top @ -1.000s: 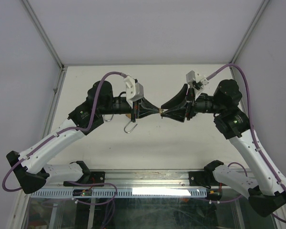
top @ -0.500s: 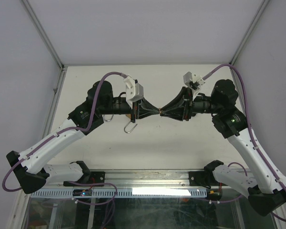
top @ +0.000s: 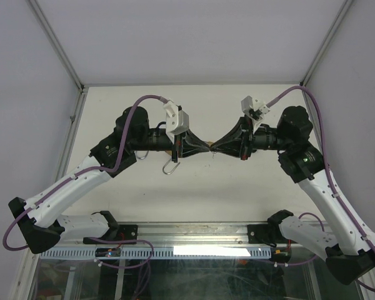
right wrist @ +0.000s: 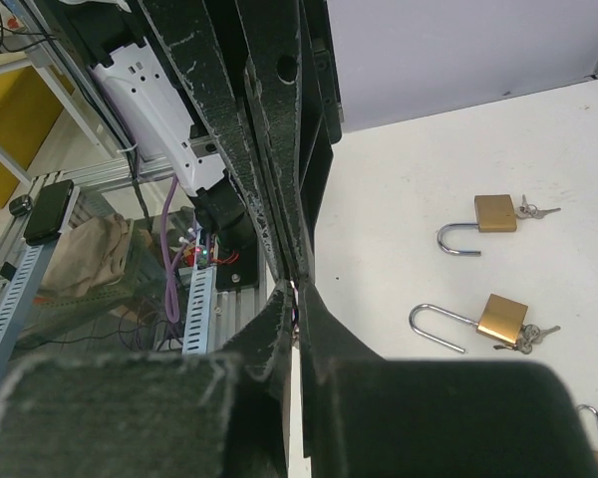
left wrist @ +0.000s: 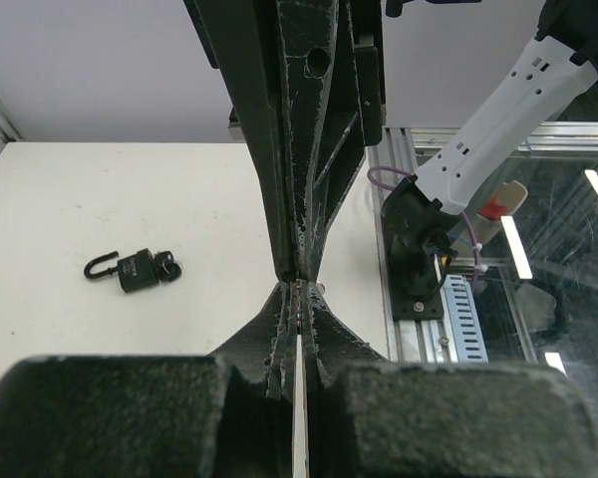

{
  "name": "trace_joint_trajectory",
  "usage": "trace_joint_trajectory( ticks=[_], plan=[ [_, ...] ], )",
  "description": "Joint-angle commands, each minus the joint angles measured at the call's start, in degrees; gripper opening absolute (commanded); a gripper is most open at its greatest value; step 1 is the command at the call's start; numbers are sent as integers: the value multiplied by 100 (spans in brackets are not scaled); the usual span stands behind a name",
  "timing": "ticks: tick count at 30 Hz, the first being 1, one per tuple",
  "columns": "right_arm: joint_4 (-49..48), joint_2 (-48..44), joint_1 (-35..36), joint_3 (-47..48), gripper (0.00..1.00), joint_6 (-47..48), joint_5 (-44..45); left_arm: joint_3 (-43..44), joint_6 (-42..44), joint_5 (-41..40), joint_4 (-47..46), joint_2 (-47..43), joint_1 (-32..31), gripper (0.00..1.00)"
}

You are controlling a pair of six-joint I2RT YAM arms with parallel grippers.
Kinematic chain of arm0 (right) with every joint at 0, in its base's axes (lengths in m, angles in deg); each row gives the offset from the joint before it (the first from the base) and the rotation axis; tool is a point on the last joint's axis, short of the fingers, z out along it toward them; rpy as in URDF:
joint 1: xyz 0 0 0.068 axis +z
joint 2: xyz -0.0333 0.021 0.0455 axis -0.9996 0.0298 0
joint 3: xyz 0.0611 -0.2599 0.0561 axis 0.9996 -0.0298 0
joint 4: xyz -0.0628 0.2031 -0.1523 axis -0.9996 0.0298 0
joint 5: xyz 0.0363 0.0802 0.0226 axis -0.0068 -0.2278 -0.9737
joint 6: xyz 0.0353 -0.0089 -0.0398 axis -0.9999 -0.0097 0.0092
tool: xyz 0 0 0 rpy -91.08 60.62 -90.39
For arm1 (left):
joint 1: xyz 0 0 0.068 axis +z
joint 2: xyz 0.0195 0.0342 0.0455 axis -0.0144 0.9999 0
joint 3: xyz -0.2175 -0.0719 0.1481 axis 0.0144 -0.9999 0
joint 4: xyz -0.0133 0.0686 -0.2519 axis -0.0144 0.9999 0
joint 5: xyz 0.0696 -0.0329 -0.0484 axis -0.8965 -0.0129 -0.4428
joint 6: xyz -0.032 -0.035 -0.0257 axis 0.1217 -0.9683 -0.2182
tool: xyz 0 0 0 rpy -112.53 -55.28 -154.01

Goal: Unlock with the key

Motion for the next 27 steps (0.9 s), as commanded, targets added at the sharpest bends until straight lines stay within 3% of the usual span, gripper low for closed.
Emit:
trace_joint_trajectory(
  ticks=[1,3,7,14,19,27],
  plan=[
    [108,-122,20,14,11,207,-157,167,-16,34,-292,-56,-43,0],
    [311,-148,18,40,28,418,-94,156,-16,34,-292,-65,-38,0],
    [270,-198,23,38,31,462,9,153,-37,46,-293,-65,-39,0],
    [-117,-111,21,118,20,246,0,176,-102,63,-379,-19,-38,0],
    [89,86,24,305,0,373,-193,198,-87,84,-413,-18,-41,0],
    [-187,15,18,201,0,325,-265,145,-159,112,-452,-12,-45,0]
  ],
)
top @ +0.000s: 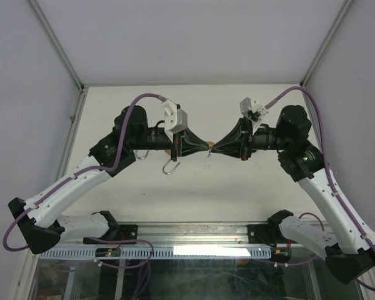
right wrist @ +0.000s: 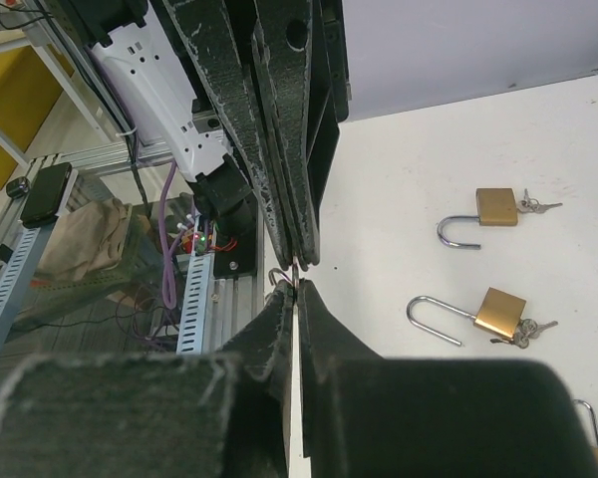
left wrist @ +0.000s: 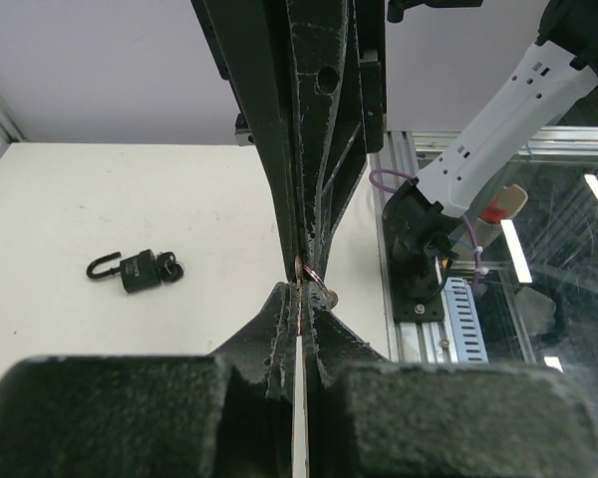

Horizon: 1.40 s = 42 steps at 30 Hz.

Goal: Unlock with the key

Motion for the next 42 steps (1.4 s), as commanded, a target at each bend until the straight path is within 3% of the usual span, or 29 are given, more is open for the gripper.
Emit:
trace_joint_trajectory(
  ticks=[1,3,5,7,15,19,22,30,38,39,42],
  plan=[
    [-444,-50,36,159,0,-17,-108,145,-93,54,-427,-12,-52,0],
    [-290,-61,37,174,2,17,-7,145,-74,45,-424,-12,-53,0],
    [123,-75,32,234,28,325,-56,145,-43,27,-409,-20,-52,0],
    [335,-88,27,260,42,460,-123,142,-21,17,-382,-34,-59,0],
    [-193,97,26,326,48,-64,-372,135,75,63,-364,-30,-60,0],
    [-315,128,36,314,43,-131,-317,145,92,68,-350,-21,-66,0],
    [-344,163,36,305,28,-154,-297,153,111,71,-349,-12,-75,0],
    [-134,51,35,248,2,82,-258,162,140,49,-310,-14,-88,0],
    [13,-37,37,245,0,225,-80,162,144,67,-310,-19,-93,0],
    [46,-10,36,274,3,203,-77,162,148,58,-315,-21,-86,0],
    [56,88,32,362,43,-20,-92,162,170,1,-313,-14,-94,0]
  ],
)
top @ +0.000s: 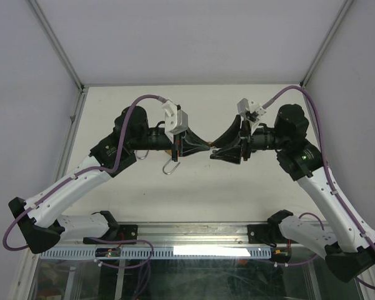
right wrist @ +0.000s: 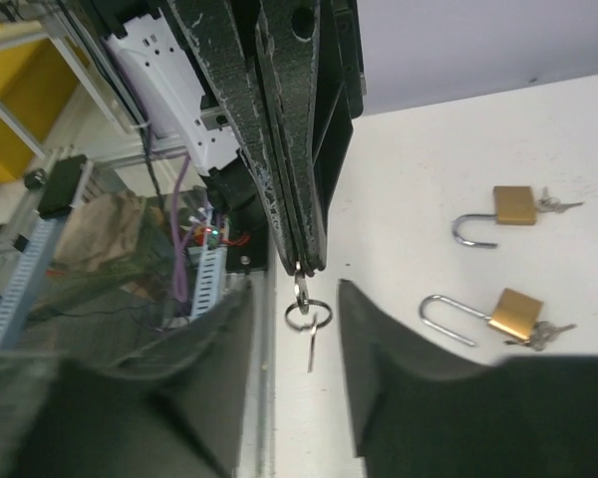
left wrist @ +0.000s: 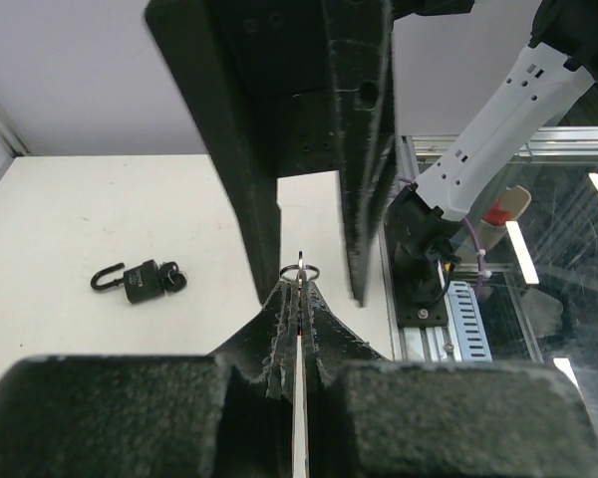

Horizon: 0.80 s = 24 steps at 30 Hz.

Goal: Unlock with the key

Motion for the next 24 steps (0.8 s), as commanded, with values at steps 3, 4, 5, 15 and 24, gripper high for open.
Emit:
trace_joint_trajectory(
  ticks=[3,4,5,15,24],
  plan=[
    [71,159,16,474,60,-276,9,157,129,-30,-197,-17,-68,0],
    [102,179,16,507,69,-286,25,154,136,-39,-201,-21,-77,0],
    [117,173,20,523,74,-293,66,146,152,-43,-193,-25,-85,0],
    [268,200,16,592,37,-287,38,145,207,-87,-168,-42,-125,0],
    [754,133,12,652,27,85,61,136,212,-77,-157,-54,-133,0]
  ],
)
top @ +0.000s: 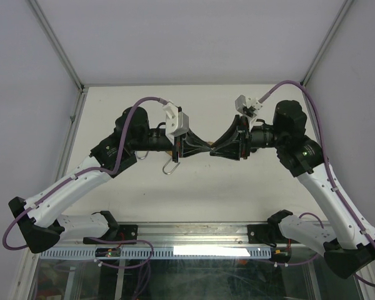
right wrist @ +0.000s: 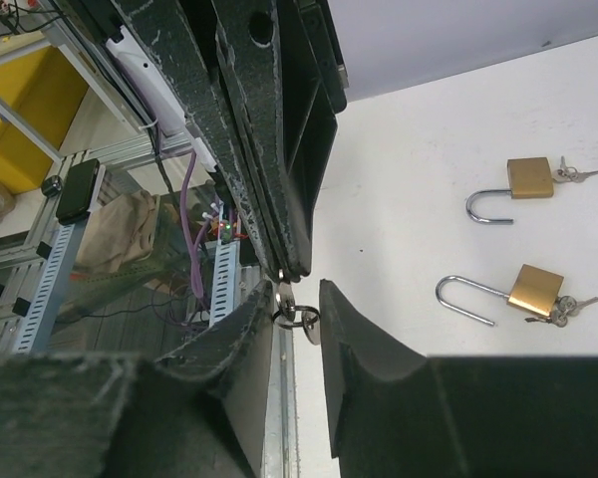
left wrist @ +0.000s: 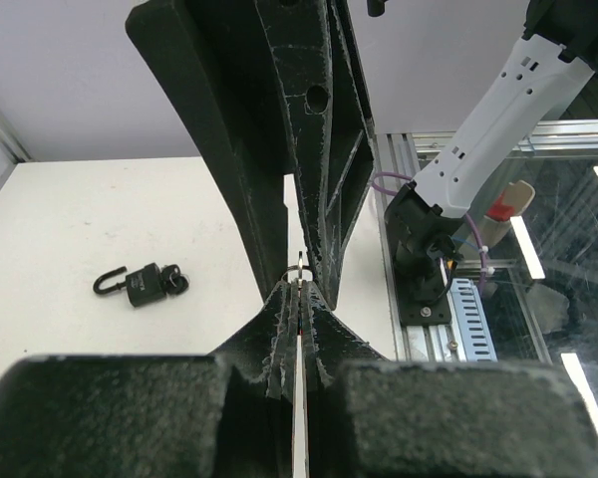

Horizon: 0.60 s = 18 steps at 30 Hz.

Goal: Unlock with the key

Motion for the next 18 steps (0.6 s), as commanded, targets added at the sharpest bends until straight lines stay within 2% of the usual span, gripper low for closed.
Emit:
trace_joint_trajectory(
  ticks=[1,5,18],
  plan=[
    [184,-91,11,291,23,225,-19,128,88,-46,-173,-60,-56,0],
    [0,-175,9,250,0,216,13,121,81,-32,-153,-60,-56,0],
    [-72,-352,16,128,0,437,-38,15,-166,-131,-273,-34,-56,0]
  ],
)
